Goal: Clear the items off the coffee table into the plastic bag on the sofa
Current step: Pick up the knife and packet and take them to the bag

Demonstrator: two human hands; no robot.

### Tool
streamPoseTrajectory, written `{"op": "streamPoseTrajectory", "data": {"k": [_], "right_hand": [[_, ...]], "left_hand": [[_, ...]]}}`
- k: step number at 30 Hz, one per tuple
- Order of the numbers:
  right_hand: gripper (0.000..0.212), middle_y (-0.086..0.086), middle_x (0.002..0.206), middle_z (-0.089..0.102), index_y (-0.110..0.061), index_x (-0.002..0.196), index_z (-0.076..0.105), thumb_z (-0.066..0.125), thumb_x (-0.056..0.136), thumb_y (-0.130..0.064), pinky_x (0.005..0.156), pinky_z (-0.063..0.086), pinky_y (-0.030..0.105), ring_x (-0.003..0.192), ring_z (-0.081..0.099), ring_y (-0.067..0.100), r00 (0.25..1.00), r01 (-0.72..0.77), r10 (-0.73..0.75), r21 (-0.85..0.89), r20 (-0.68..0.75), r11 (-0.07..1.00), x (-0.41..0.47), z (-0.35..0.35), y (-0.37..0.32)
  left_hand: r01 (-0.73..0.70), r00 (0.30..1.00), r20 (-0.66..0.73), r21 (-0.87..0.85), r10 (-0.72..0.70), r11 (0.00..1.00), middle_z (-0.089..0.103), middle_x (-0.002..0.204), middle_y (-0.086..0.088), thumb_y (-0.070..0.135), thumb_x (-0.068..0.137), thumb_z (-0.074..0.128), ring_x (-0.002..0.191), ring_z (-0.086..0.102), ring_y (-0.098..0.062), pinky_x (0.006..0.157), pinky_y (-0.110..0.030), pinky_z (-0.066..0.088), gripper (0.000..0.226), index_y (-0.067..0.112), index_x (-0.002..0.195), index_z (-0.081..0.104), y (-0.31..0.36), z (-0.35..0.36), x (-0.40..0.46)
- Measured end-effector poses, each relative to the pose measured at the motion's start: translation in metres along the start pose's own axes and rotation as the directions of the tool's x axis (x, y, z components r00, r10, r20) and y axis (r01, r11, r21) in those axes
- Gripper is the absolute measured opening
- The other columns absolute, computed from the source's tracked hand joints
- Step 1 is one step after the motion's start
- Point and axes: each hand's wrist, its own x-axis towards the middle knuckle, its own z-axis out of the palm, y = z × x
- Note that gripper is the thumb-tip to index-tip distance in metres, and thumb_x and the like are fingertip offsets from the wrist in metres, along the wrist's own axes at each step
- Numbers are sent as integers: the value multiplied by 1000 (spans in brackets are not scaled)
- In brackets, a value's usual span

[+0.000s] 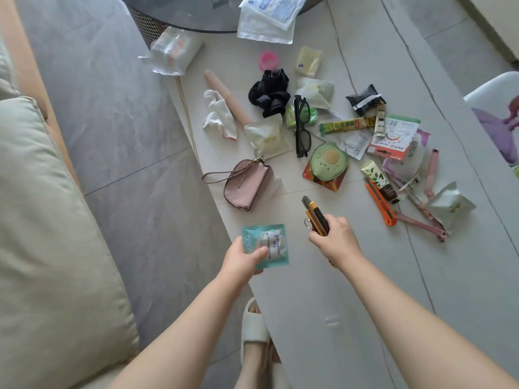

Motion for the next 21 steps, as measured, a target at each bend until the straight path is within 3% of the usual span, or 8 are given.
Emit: {"op": "streamPoseTrajectory", "data": {"k": [2, 4, 7, 9, 14, 18, 21], "right_hand": [[11, 8, 84, 53, -26, 75, 49, 57, 81, -22, 61, 46, 33, 72, 56, 28, 1000, 9, -11, 112, 21, 994, -15, -15, -11], [5, 3, 73, 54, -21, 82, 53, 56, 82, -18, 62, 53, 36, 68, 61, 27, 999, -1, -12, 237, 54, 972, -35, -30, -26], [10, 4, 75, 59, -11, 95, 54, 55, 85, -11, 47, 49, 19, 58, 59, 14, 994, -20, -26, 413, 106, 911, -73, -53, -49], [9, 9, 82, 62, -11, 95, 53, 55, 86, -10, 44, 48, 17, 57, 59, 14, 988, -46, -35, 502, 151, 864, -104, -71, -64], [9, 16, 91, 69, -9, 94, 56, 58, 85, -11, 76, 57, 41, 78, 70, 26, 961, -49, -129, 610, 243, 791, -186, -114, -101], [9, 12, 81, 62, -12, 94, 55, 56, 89, -18, 69, 50, 35, 74, 59, 23, 950, 6, -204, 637, 238, 771, -249, -134, -131], [7, 12, 86, 57, -14, 94, 55, 56, 89, -19, 74, 47, 37, 79, 54, 24, 925, 28, -268, 658, 268, 753, -291, -136, -153]], "left_hand": [[-2, 1000, -10, -130, 1, 992, 64, 109, -4, 7, 92, 56, 91, 64, -18, 73, -31, 54, 24, 17, 113, 54, 9, -1, -19], [-12, 999, -34, -217, 5, 976, 64, 108, -2, 7, 93, 55, 86, 63, -13, 72, -30, 54, 25, 16, 116, 54, 17, -5, -39], [-44, 997, -68, -262, 27, 964, 64, 108, -4, 7, 93, 54, 85, 62, -13, 70, -29, 53, 26, 15, 118, 54, 29, -11, -77], [-75, 994, -92, -292, 50, 954, 64, 106, -4, 7, 93, 55, 83, 62, -12, 68, -29, 53, 24, 15, 115, 55, 38, -15, -108], [-156, 984, -141, -381, 109, 912, 67, 97, -4, 7, 90, 59, 81, 63, -14, 65, -29, 53, 21, 15, 110, 57, 60, -30, -200], [-217, 973, -175, -462, 151, 860, 67, 90, -4, 6, 89, 60, 79, 62, -16, 66, -29, 52, 16, 17, 100, 59, 64, -48, -274], [-257, 961, -224, -500, 162, 827, 66, 90, -7, 5, 88, 60, 80, 61, -18, 66, -31, 51, 14, 15, 99, 60, 55, -69, -320]]}}
